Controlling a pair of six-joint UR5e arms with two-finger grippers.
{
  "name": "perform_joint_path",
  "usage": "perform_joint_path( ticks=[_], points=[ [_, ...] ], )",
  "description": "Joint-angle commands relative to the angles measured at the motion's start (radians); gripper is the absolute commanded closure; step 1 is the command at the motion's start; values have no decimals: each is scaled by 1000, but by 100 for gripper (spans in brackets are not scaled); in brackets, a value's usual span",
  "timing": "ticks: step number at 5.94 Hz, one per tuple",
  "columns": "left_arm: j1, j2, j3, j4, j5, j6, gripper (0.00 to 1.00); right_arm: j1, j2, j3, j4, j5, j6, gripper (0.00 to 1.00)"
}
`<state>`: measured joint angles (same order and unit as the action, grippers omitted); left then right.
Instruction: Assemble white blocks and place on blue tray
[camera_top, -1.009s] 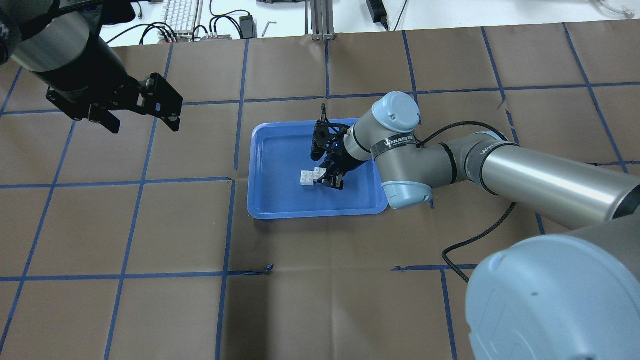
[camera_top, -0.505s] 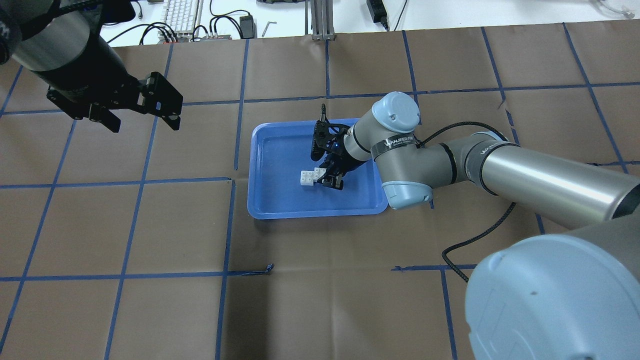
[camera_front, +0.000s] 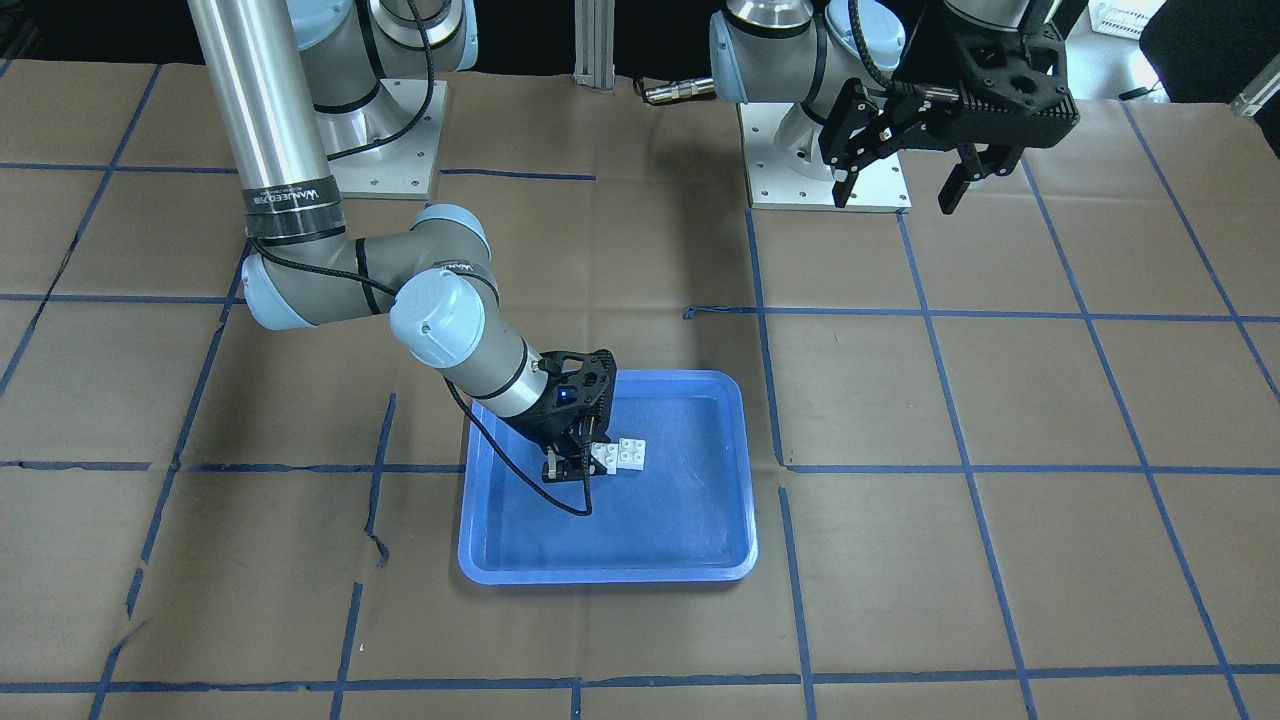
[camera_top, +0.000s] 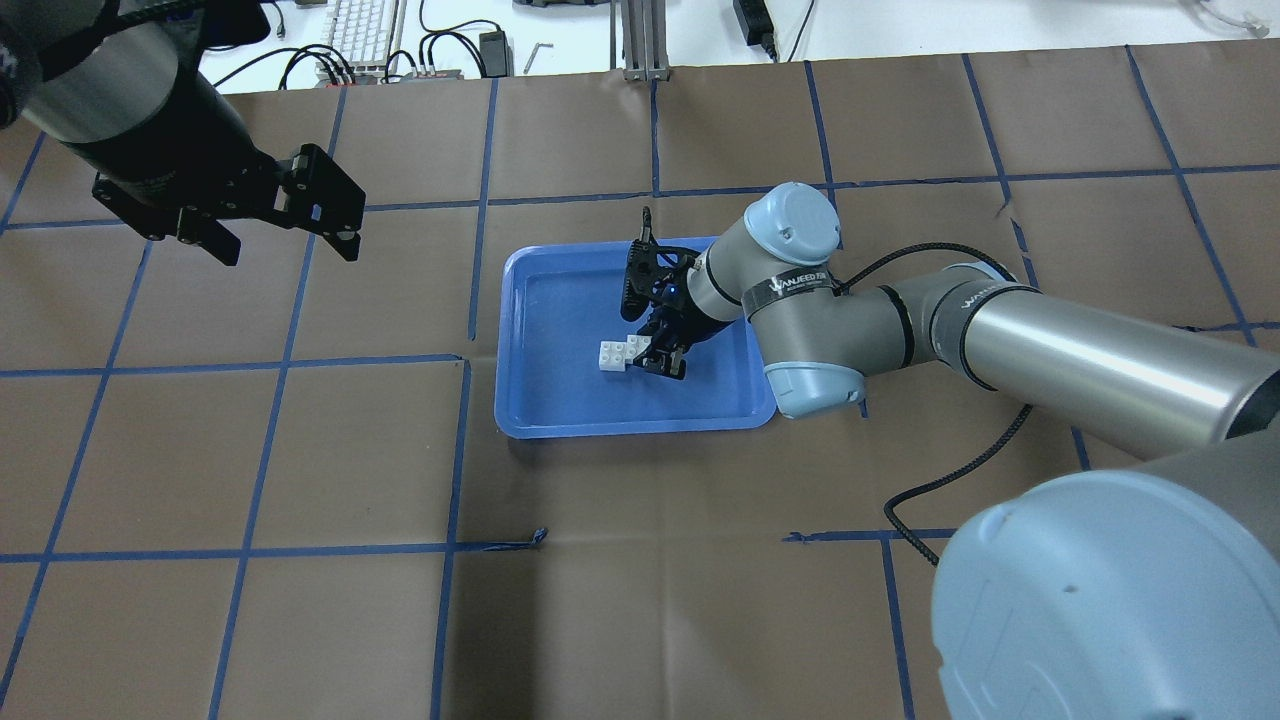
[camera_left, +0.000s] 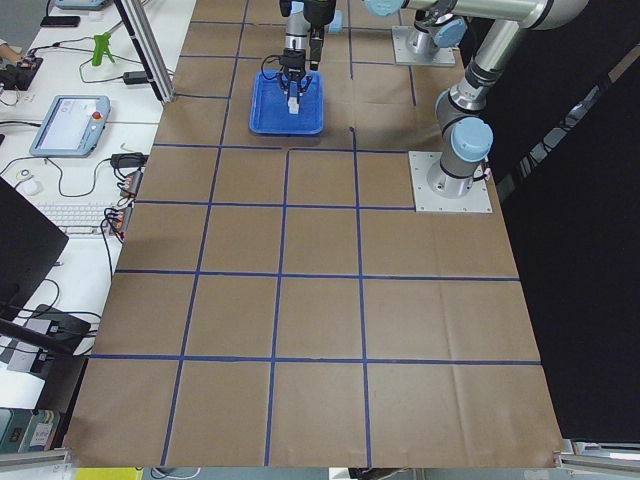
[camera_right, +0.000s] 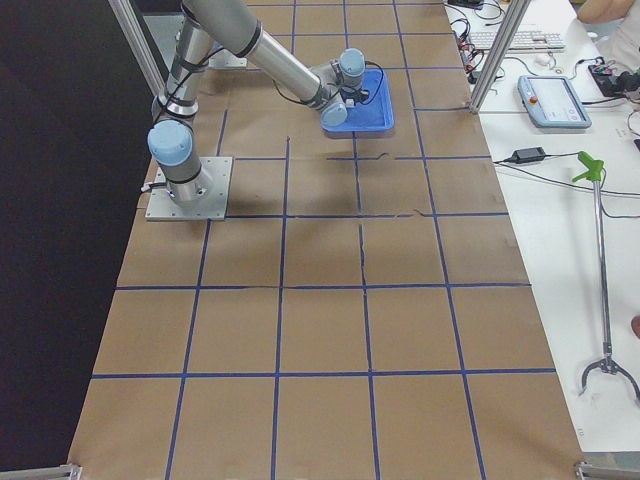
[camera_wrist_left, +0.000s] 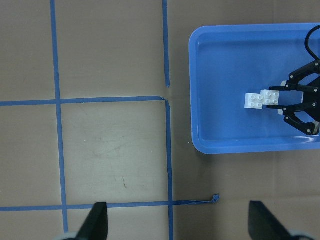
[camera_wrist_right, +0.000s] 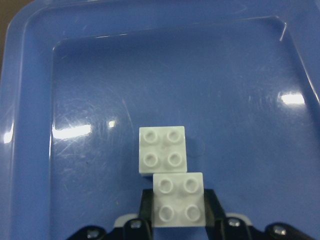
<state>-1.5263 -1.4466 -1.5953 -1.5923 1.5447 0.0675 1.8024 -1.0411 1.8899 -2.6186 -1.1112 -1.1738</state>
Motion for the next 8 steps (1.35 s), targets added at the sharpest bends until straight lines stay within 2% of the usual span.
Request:
perform_joint_path(
  ticks=[1, 6, 7, 8],
  points=[
    [0, 0, 0, 0, 0, 0, 1, 0, 1, 2, 2, 1, 0, 61],
    [2, 3, -2, -2, 0, 0, 1, 0, 1, 2, 8, 1, 0, 60],
    [0, 3, -2, -2, 0, 0, 1, 0, 1, 2, 8, 1, 0, 59],
    [2, 3, -2, -2, 0, 0, 1, 0, 1, 2, 8, 2, 0, 54]
  ],
)
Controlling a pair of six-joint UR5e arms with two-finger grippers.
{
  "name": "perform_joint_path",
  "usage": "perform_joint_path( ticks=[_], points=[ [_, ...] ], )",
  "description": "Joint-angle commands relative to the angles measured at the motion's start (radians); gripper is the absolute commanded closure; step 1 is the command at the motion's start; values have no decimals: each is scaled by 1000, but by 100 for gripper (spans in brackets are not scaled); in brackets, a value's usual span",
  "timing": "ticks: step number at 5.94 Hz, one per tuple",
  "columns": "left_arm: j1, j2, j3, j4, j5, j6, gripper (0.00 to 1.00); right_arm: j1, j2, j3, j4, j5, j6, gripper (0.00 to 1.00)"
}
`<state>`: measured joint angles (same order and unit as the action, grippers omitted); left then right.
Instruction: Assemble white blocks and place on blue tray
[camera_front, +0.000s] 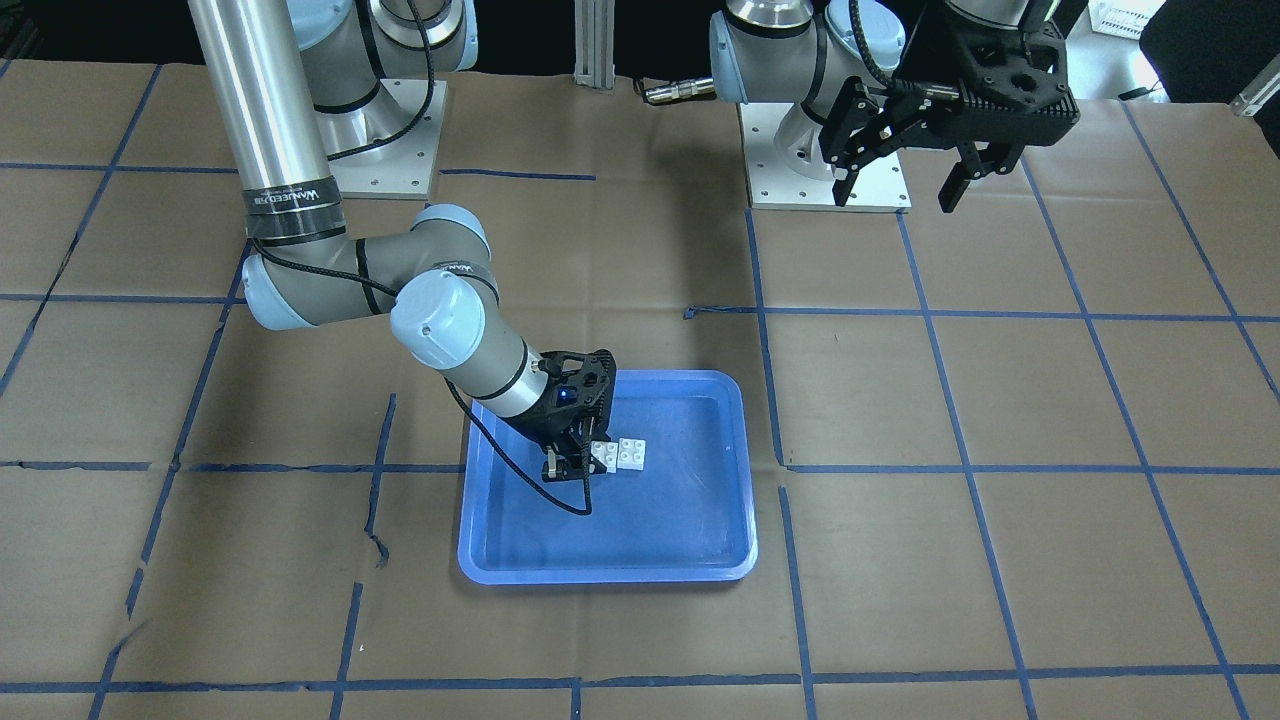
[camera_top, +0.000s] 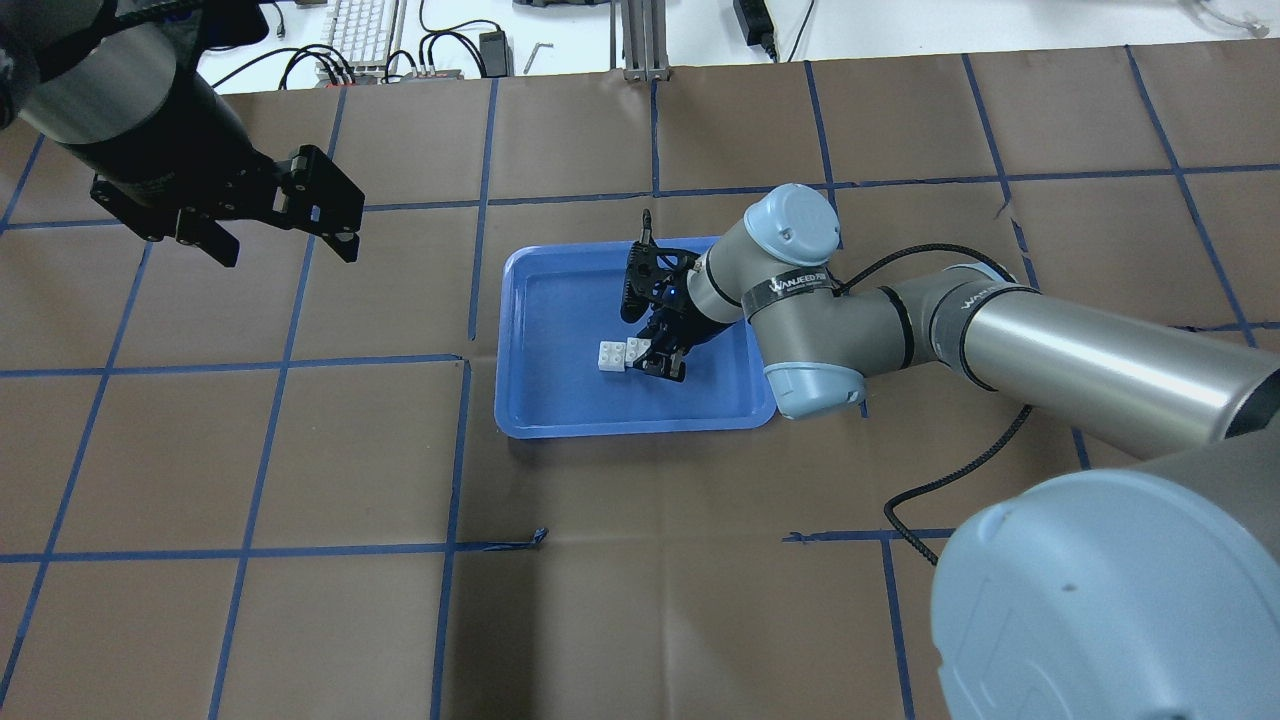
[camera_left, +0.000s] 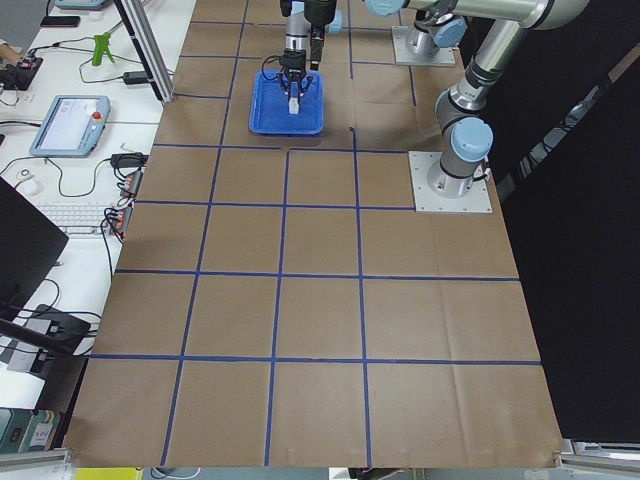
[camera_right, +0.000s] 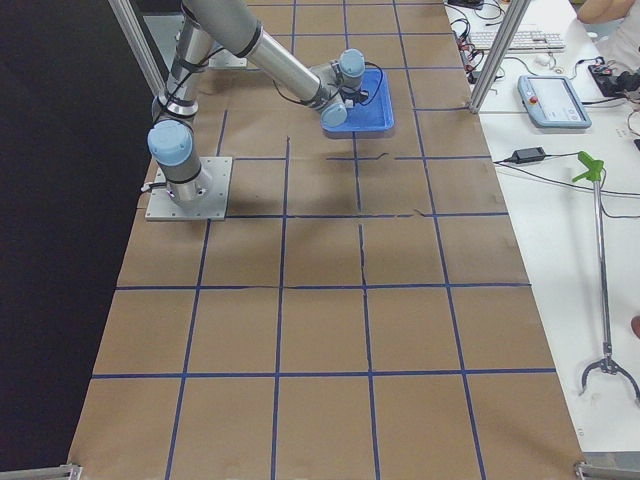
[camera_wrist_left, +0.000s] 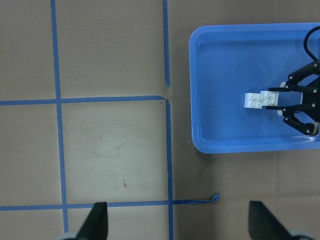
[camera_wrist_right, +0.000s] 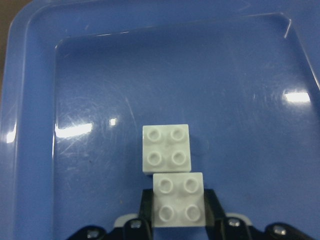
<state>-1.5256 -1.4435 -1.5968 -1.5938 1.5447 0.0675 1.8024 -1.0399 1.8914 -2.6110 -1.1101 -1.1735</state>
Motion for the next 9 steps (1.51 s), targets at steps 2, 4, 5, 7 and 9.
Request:
perform_joint_path(
  ticks=[2, 4, 5, 7, 9],
  points=[
    [1, 0, 0, 0, 0, 0, 1, 0, 1, 0, -3, 1, 0, 37],
    [1, 0, 1, -2, 0, 0, 1, 0, 0, -5, -4, 1, 3, 5],
    [1, 0, 0, -2, 0, 0, 1, 0, -11, -17, -4, 0, 40, 0],
    [1, 0, 0, 0, 0, 0, 1, -5, -51, -64, 72, -14, 46, 0],
    [1, 2, 1, -2, 2, 0, 1, -18, -124, -203, 399, -93, 51, 0]
  ],
)
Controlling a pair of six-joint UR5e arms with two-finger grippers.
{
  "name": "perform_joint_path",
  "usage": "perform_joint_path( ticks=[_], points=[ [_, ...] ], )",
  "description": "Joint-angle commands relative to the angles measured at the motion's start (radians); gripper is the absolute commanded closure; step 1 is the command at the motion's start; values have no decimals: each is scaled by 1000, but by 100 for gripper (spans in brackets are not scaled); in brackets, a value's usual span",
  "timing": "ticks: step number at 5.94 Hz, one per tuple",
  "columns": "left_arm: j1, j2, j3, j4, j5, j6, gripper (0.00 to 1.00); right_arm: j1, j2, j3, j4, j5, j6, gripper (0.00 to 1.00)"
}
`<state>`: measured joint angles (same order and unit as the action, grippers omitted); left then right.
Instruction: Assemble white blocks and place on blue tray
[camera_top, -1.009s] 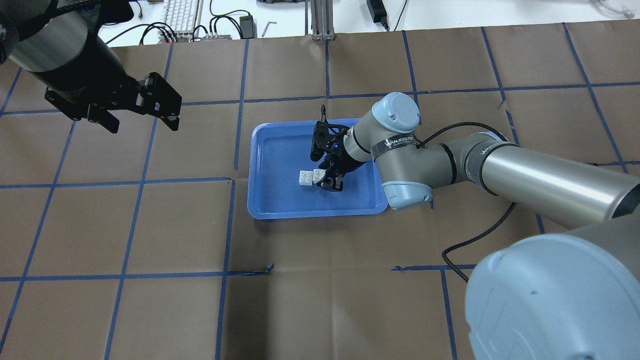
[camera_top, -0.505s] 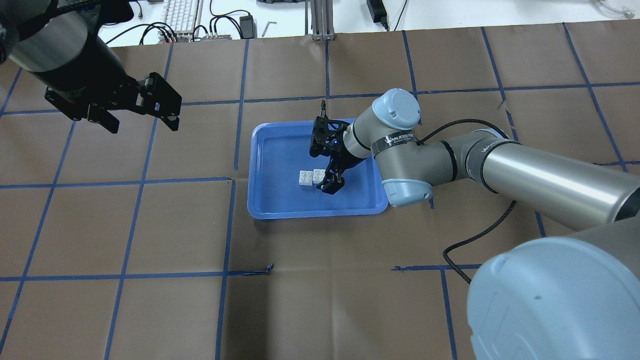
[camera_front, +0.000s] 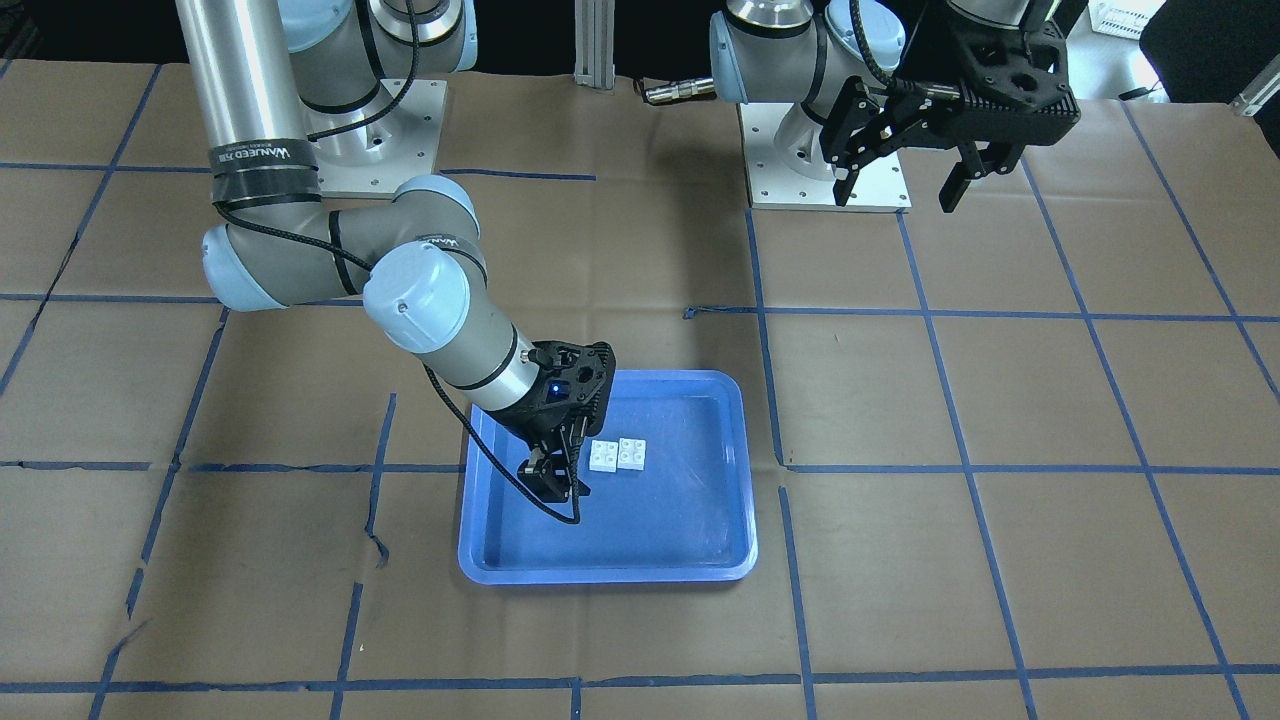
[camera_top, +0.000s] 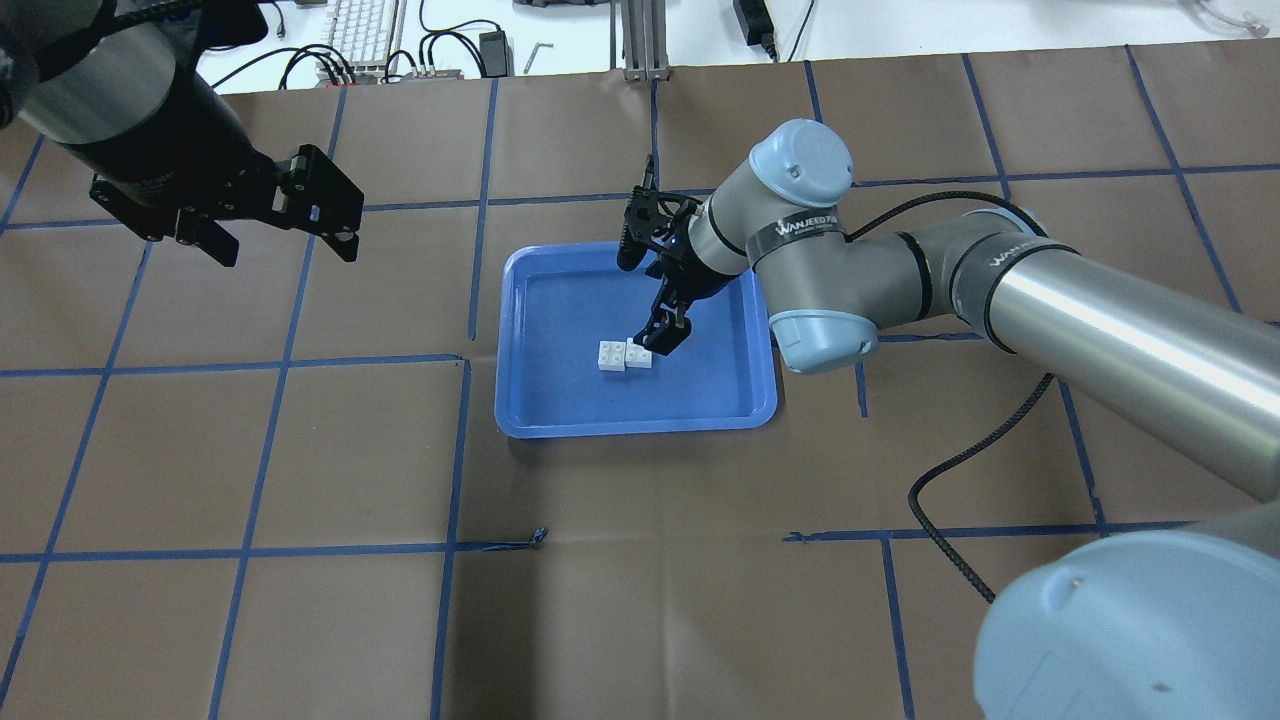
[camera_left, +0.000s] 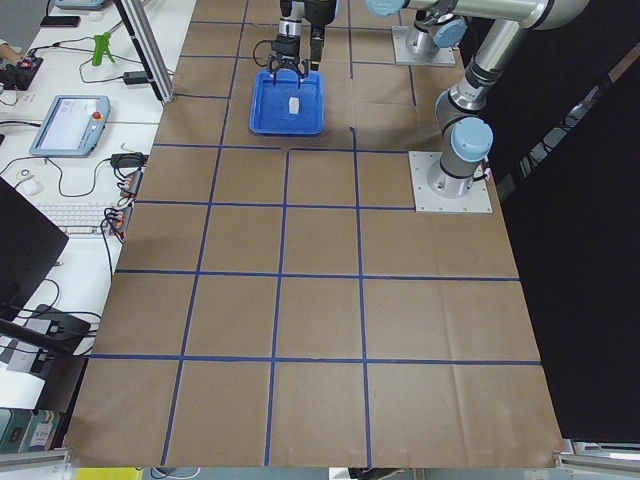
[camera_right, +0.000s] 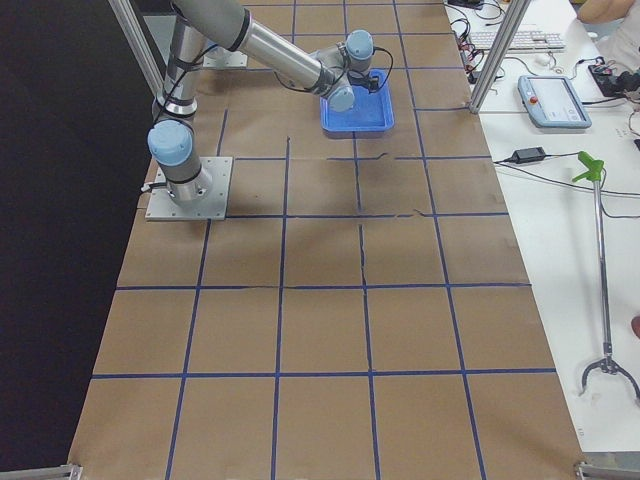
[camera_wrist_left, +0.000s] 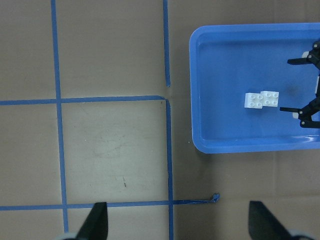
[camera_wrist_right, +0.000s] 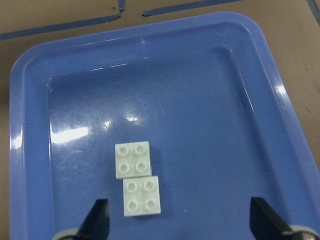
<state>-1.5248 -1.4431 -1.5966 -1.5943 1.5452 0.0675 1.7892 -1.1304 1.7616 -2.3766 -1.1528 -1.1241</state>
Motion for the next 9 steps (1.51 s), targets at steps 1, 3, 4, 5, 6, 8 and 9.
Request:
perform_joint_path(
  ticks=[1, 3, 4, 5, 6, 8, 9],
  points=[
    [0, 0, 0, -1, 1, 0, 1, -10, -51, -159, 336, -118, 16, 0],
    [0, 1, 1, -1, 0, 0, 1, -69, -64, -278, 460, -263, 134, 0],
    [0, 1, 1, -1, 1, 0, 1, -111, -98, -299, 502, -304, 173, 0],
    [0, 1, 1, -1, 0, 0, 1, -154, -132, -303, 502, -355, 334, 0],
    [0, 1, 1, -1, 1, 0, 1, -183, -158, -304, 525, -376, 460, 0],
    [0, 3, 0, -3, 1, 0, 1, -218, -227, -304, 643, -402, 707, 0],
    [0, 3, 0, -3, 1, 0, 1, -226, -273, -304, 698, -425, 821, 0]
  ],
)
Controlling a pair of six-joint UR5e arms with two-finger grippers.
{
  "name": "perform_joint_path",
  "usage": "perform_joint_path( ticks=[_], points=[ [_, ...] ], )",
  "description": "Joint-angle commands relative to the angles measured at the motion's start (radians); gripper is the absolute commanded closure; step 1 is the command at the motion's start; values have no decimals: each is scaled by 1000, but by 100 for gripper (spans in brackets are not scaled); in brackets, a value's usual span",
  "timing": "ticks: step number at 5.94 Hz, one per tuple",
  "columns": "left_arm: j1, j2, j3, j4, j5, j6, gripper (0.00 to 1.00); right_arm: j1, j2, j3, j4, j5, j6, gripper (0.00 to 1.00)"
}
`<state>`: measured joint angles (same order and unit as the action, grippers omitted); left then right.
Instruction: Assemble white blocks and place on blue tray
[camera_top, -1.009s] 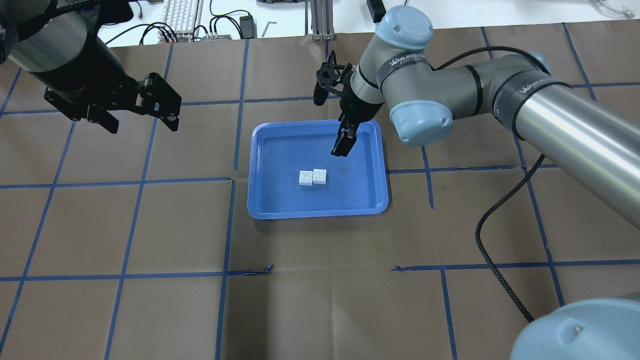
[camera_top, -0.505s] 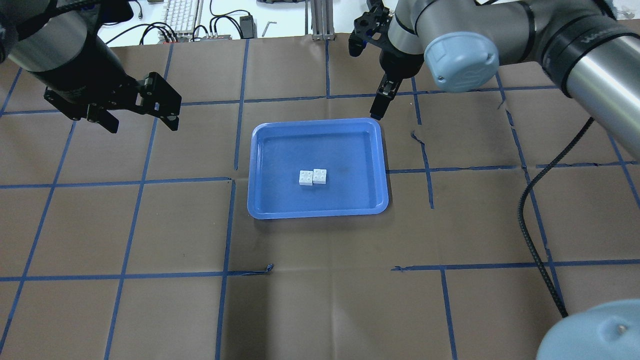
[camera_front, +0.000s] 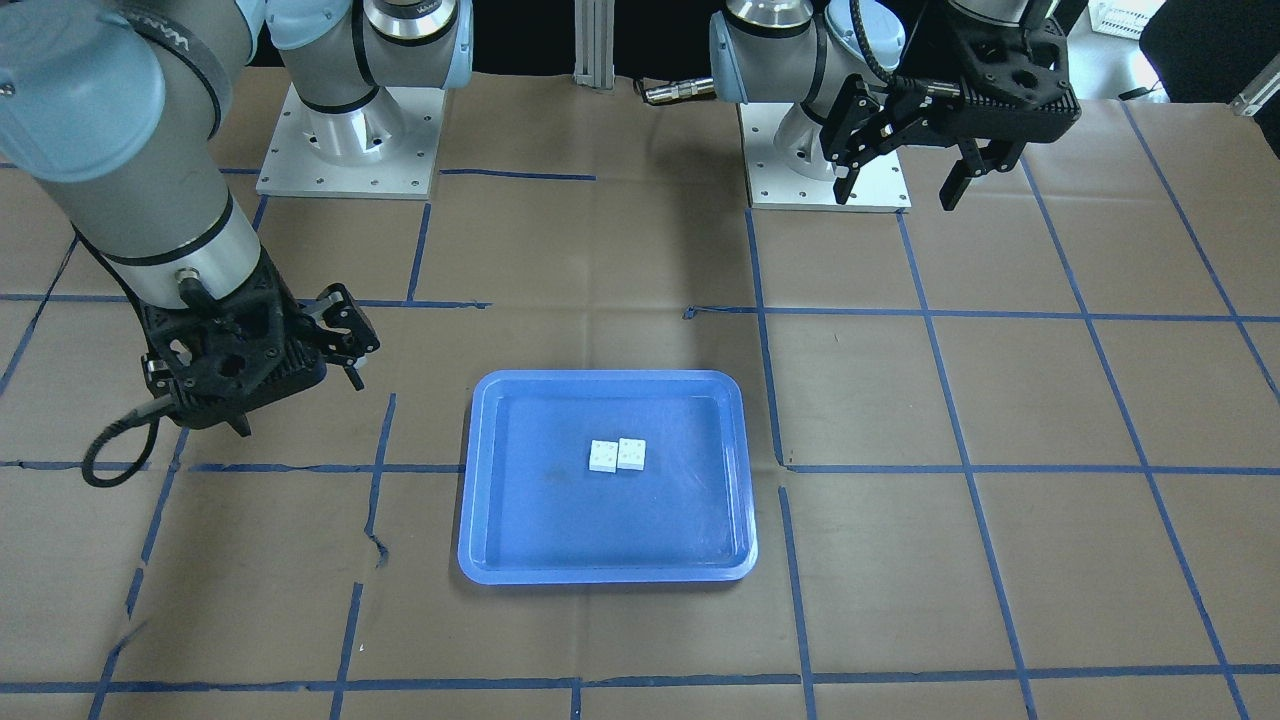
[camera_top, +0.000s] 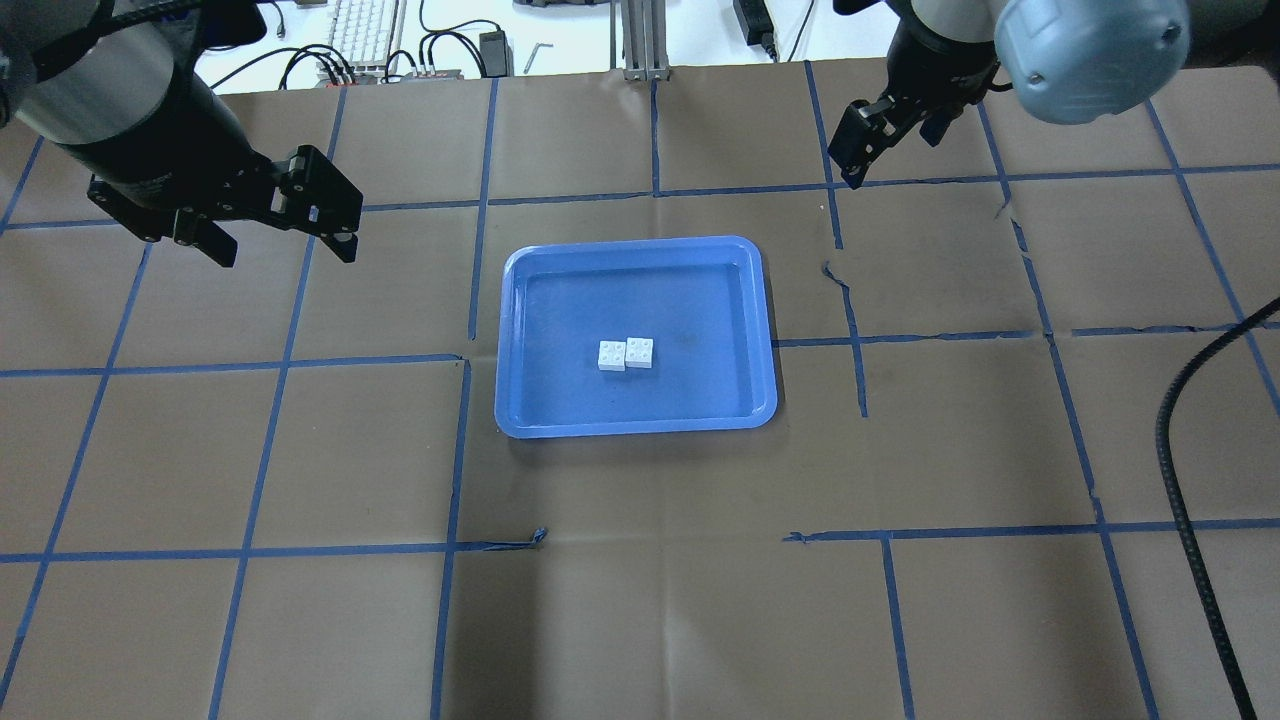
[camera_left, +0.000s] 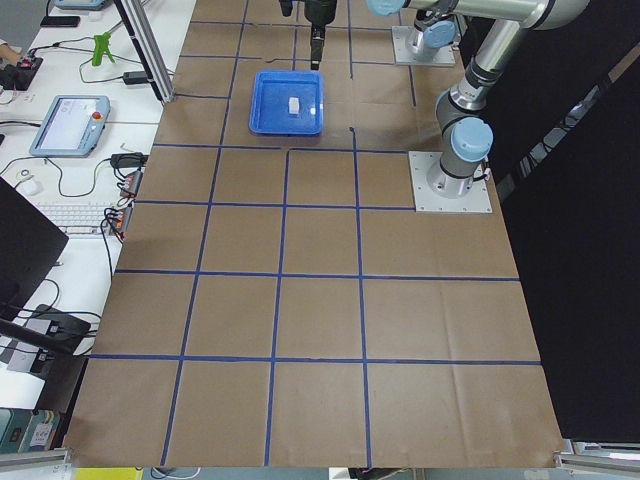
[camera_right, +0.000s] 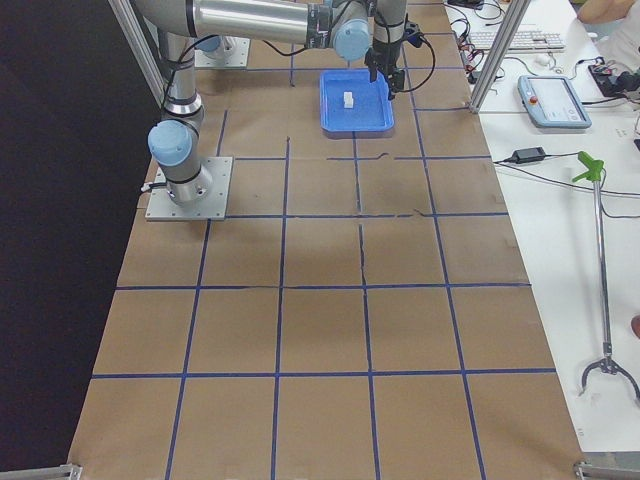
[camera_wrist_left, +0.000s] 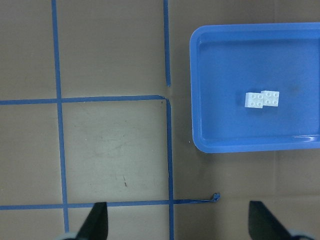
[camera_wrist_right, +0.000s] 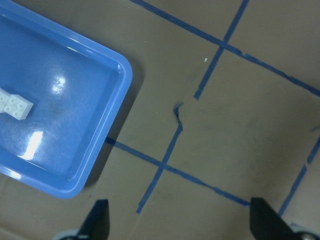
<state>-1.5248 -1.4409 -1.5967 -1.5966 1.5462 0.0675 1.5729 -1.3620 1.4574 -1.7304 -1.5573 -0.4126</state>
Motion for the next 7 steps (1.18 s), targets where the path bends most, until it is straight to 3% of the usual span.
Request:
perform_joint_path(
  ticks=[1, 3, 7],
  points=[
    [0, -1, 0, 1, 0, 0, 1, -10, -95, 10, 142, -20, 195, 0],
    [0, 0, -2, 0, 0, 0, 1, 7, -170, 18, 232, -17, 324, 0],
    [0, 0, -2, -2, 6, 0, 1, 10, -164, 27, 224, -17, 345, 0]
  ],
)
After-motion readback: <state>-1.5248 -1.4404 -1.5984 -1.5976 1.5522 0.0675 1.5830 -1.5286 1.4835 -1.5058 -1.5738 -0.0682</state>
